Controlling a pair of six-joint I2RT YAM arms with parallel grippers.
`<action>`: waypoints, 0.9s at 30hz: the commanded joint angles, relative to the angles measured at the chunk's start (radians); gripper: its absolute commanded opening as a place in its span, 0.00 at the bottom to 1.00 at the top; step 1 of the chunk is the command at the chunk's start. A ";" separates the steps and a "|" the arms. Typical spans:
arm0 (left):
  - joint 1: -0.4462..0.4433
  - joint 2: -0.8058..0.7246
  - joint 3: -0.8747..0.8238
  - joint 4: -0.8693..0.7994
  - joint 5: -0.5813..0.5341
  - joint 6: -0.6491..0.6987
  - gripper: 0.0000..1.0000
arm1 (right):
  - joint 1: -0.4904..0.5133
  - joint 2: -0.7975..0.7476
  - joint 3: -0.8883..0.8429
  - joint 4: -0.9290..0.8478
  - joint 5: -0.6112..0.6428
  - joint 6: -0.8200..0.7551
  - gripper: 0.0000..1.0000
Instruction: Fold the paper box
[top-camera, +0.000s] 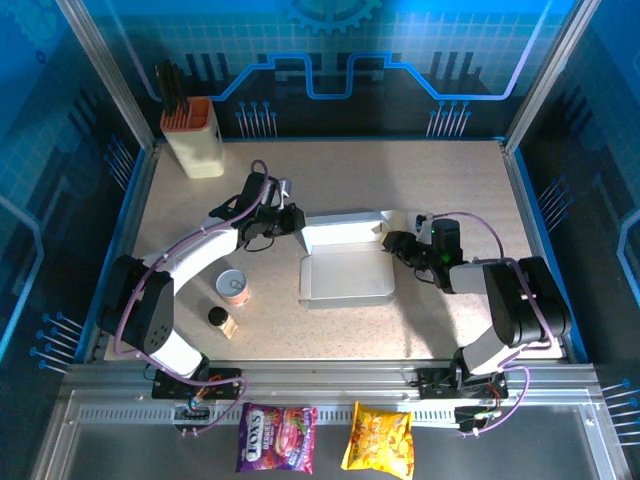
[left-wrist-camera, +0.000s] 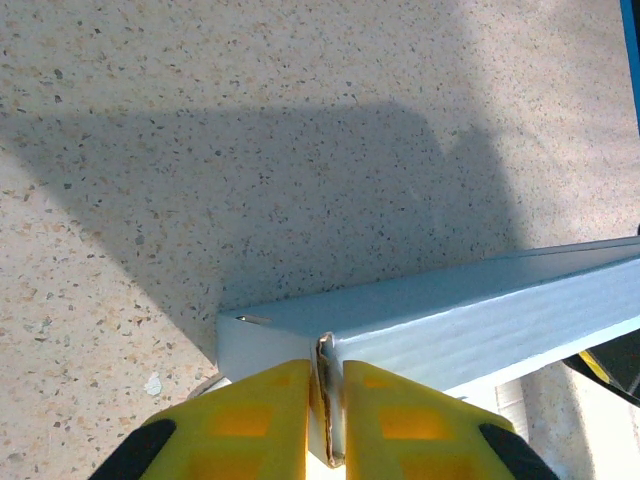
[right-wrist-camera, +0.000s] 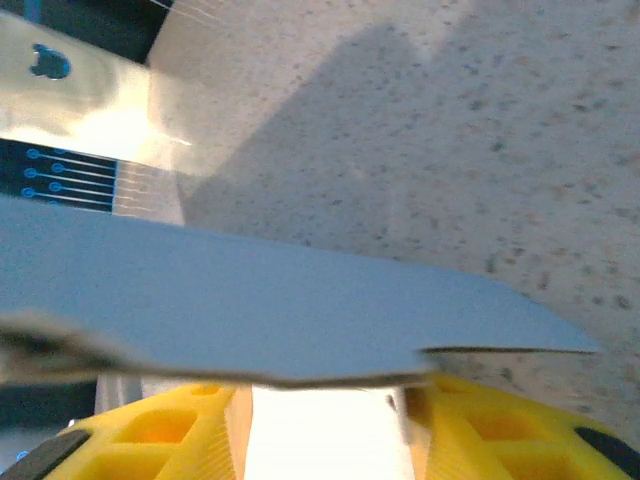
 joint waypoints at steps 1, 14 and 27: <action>0.007 0.029 -0.024 -0.087 0.010 -0.021 0.16 | 0.031 -0.031 -0.005 0.066 0.026 -0.001 0.45; 0.008 0.033 -0.026 -0.087 0.017 -0.021 0.16 | 0.097 0.061 0.045 0.097 0.051 -0.012 0.40; 0.005 0.026 -0.035 -0.092 0.020 -0.032 0.17 | 0.130 0.214 0.045 0.189 0.088 0.021 0.37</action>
